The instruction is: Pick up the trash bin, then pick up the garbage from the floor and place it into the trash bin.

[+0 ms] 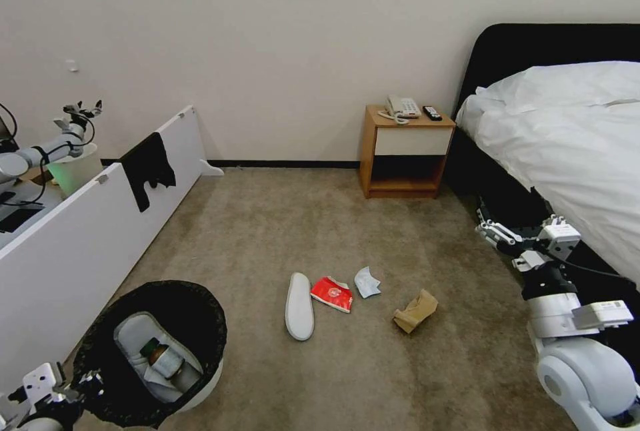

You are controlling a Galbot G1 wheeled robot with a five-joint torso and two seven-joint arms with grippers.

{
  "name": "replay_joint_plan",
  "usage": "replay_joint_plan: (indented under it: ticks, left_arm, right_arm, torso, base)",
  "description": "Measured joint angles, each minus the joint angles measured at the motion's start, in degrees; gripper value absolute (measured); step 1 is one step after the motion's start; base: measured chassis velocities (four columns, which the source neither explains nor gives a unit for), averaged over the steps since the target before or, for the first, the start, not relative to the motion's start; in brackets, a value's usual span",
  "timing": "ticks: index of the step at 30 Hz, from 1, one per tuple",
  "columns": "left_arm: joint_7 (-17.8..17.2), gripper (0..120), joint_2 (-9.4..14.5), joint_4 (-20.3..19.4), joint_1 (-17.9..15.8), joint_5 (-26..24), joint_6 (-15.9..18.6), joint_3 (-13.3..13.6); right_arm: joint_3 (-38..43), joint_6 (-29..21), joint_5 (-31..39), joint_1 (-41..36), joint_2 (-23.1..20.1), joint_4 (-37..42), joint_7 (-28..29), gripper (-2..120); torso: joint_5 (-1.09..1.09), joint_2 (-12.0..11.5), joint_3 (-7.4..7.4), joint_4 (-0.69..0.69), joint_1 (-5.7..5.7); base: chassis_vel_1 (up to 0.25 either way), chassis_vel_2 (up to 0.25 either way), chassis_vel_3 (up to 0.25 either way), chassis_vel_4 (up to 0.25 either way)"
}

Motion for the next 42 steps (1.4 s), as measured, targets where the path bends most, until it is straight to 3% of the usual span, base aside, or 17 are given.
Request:
replay_joint_plan:
  ticks: [22,42]
  left_arm:
    - [0.18,2,0.3,0.59,-0.4,0.16,0.0,0.55]
    - [0.22,2,0.32,0.72,-0.46,0.35,0.0,0.74]
  right_arm:
    - [-1.28,0.84,-0.1,1.32,0.2,-1.76,-0.22,100]
    - [-2.24,1.11,0.2,2.47,-0.18,-2.46,-0.72,100]
  torso:
    - [0.0,0.0,0.01,-0.01,0.02]
    - [0.0,0.0,0.01,0.0,0.01]
  base:
    - [-0.131,0.129,0.135,-0.128]
    - [-0.014,0.012,0.011,-0.016]
